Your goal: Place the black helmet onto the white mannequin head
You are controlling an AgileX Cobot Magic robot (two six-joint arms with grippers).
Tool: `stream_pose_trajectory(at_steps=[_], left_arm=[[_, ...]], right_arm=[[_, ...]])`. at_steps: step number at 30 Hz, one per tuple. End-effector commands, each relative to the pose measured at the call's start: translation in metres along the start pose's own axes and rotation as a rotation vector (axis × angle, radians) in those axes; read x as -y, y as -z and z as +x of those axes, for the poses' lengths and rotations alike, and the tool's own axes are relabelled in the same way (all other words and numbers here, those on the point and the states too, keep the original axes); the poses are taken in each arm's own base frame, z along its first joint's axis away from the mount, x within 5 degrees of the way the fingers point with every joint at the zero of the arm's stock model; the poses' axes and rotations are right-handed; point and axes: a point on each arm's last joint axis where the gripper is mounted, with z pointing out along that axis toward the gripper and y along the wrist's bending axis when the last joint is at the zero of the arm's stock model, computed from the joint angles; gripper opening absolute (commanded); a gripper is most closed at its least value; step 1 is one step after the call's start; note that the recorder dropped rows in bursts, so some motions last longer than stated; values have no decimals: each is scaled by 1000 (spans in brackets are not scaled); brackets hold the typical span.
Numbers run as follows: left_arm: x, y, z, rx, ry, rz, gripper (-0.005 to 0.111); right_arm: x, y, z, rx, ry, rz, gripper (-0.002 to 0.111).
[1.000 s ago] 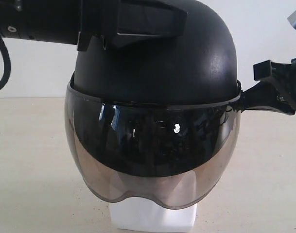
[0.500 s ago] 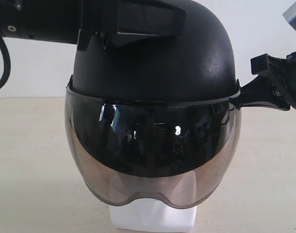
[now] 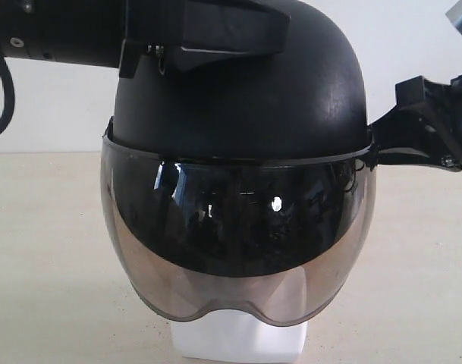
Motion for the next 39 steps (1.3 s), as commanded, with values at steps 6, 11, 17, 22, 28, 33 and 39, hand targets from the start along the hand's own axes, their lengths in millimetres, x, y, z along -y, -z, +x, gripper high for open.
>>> stream_pose_trajectory(at_steps=[6,11,17,22,28,33,39], left_arm=[[-2,-1,3,-16,3,-19,4],[-1,2,1,-4,-4,-30,4],[14,28,-17,67,-108,-101,4],[26,50,-23,58,-171,-183,4],[35,68,-31,107,-202,-240,4],[40,78,-34,146,-225,-275,4],[39,90,-20,138,-215,-360,4]], right_arm=[[-17,37,-25,98,134,177,39],[-21,42,-32,120,150,191,39],[-31,55,-31,156,191,201,20],[-40,68,-27,164,260,242,0],[-49,76,-20,139,291,227,0],[-49,76,-15,90,307,225,0],[-54,82,-13,103,327,230,0]])
